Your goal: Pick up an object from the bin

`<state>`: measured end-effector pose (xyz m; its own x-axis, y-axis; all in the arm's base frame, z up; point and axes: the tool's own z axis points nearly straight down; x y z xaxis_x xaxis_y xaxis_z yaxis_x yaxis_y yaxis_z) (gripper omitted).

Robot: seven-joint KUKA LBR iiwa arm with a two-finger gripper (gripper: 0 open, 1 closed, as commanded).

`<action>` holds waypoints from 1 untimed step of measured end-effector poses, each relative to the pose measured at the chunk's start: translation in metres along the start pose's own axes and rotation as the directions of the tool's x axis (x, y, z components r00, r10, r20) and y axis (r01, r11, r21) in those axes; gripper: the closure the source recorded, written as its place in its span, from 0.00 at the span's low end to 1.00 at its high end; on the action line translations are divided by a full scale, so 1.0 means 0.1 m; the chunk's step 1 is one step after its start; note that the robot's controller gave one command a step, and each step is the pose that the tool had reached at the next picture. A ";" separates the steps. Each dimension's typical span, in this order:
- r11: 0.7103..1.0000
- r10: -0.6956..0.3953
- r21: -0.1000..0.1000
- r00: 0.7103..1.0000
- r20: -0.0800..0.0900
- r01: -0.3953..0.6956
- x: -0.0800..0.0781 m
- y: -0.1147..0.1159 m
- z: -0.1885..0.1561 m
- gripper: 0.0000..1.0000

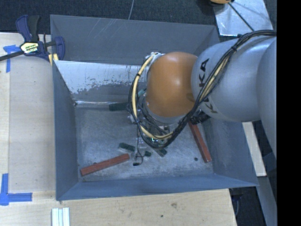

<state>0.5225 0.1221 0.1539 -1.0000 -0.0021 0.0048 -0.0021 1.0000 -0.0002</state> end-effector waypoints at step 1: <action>1.000 0.002 -0.001 1.000 0.007 -0.002 -0.02 0.00 -0.04 0.00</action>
Offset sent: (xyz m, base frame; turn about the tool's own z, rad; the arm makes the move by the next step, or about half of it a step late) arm -0.0194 0.0683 -0.0839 -0.4081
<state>0.5245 0.1218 0.1575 -1.0000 0.0004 -0.0026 0.0004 1.0000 0.0011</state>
